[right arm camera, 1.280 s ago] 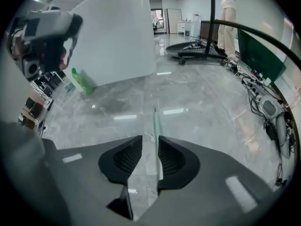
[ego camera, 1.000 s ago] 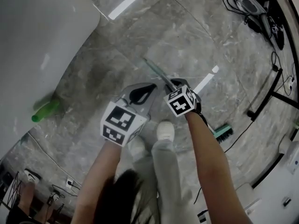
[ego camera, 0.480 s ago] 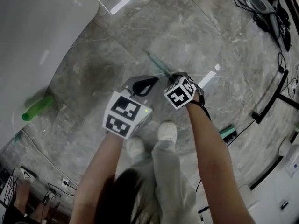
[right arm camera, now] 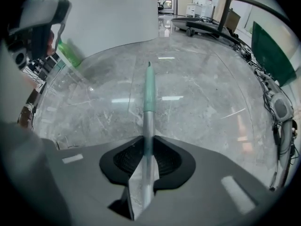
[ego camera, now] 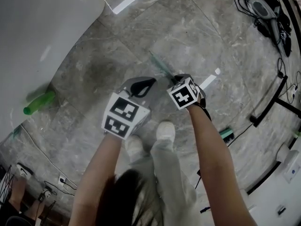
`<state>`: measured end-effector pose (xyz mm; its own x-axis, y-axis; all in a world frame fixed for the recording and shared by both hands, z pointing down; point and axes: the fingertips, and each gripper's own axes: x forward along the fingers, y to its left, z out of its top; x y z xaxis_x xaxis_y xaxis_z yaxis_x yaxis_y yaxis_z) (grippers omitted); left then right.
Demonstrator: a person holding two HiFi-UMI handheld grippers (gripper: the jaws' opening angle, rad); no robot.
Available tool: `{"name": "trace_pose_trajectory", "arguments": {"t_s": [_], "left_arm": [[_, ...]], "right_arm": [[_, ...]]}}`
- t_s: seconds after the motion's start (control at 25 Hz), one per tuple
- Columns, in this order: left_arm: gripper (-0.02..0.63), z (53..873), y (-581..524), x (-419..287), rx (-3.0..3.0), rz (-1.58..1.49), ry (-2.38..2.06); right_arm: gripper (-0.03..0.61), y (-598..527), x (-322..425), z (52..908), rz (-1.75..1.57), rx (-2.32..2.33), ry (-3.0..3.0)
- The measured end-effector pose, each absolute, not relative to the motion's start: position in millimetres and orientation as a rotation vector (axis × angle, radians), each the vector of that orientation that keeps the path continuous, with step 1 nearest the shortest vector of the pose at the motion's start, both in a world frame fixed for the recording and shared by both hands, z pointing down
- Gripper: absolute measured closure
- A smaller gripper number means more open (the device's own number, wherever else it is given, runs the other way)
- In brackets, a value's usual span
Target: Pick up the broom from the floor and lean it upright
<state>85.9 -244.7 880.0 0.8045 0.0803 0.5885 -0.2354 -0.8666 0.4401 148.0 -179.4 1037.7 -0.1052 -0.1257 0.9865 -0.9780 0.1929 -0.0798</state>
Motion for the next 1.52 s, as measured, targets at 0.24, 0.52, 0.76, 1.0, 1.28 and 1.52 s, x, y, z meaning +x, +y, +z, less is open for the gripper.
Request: {"name": "trace_pose_trajectory", "arguments": {"t_s": [0.24, 0.52, 0.76, 1.0, 1.28, 1.52], "left_arm": [[0.615, 844, -252, 83, 2.495, 0.788, -0.175], [0.615, 779, -261, 81, 2.540, 0.721, -0.217], [0.615, 710, -285, 83, 2.615, 0.658, -0.253], [0.615, 641, -312, 65, 2.641, 0.555, -0.381], [0.615, 567, -345, 26, 2.657, 0.429, -0.580], [0.615, 520, -383, -3, 2.682, 0.358, -0.735]], "right_arm": [[0.503, -198, 142, 990, 1.010, 1.182, -1.596], [0.503, -221, 131, 922, 0.925, 1.218, -1.710], [0.500, -251, 121, 851, 0.813, 1.224, -1.815], [0.502, -288, 102, 779, 0.716, 1.247, -1.883], [0.502, -338, 55, 697, 0.571, 1.211, -2.001], [0.502, -388, 12, 649, 0.482, 1.211, -2.043]]}}
